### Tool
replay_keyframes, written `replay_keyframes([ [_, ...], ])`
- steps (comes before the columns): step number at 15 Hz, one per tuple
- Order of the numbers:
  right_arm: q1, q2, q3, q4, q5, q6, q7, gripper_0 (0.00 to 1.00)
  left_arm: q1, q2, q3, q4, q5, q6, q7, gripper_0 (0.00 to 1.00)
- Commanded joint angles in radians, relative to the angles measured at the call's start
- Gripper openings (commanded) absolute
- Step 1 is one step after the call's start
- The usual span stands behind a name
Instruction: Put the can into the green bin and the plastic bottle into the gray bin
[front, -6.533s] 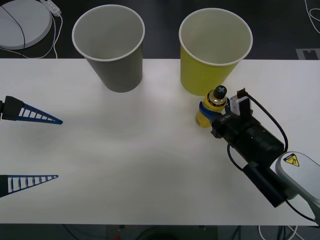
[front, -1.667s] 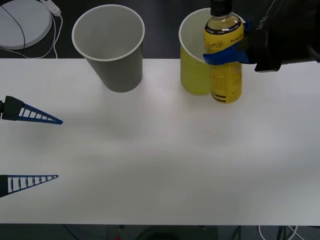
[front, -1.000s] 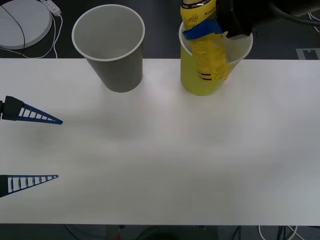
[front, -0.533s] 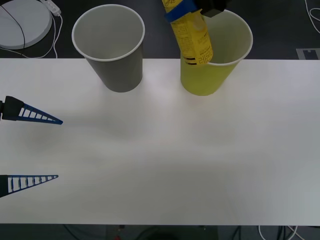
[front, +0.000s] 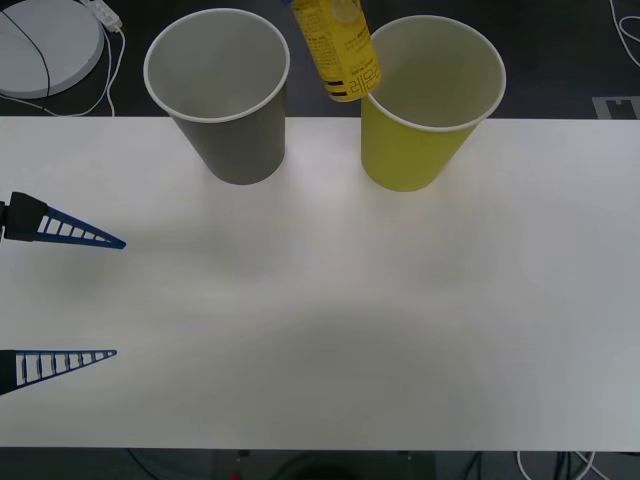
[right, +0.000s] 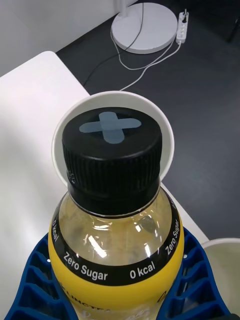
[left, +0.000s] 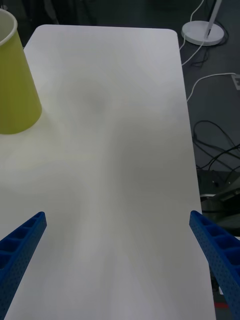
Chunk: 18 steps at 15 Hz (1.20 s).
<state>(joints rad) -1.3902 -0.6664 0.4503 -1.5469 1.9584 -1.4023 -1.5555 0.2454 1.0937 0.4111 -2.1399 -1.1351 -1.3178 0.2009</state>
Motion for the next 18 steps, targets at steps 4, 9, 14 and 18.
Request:
replay_keyframes([
  [4, -0.105, 0.126, 0.021, 0.191, 0.086, 0.002, 0.000, 0.00, 0.000, 0.000, 0.000, 0.000, 0.000, 0.000, 0.000, 1.00],
  [9, -0.176, 0.229, 0.019, 0.349, 0.149, 0.048, 0.000, 0.00, 0.000, 0.000, 0.000, 0.000, 0.000, 0.000, 0.000, 1.00],
  [14, -0.237, 0.297, 0.079, 0.505, 0.165, 0.167, 0.000, 0.00, 0.000, 0.000, 0.000, 0.000, 0.000, 0.000, 0.000, 1.00],
  [18, -0.290, 0.340, 0.122, 0.619, 0.160, 0.238, 0.000, 0.00, 0.000, 0.000, 0.000, 0.000, 0.000, 0.000, 0.000, 1.00],
])
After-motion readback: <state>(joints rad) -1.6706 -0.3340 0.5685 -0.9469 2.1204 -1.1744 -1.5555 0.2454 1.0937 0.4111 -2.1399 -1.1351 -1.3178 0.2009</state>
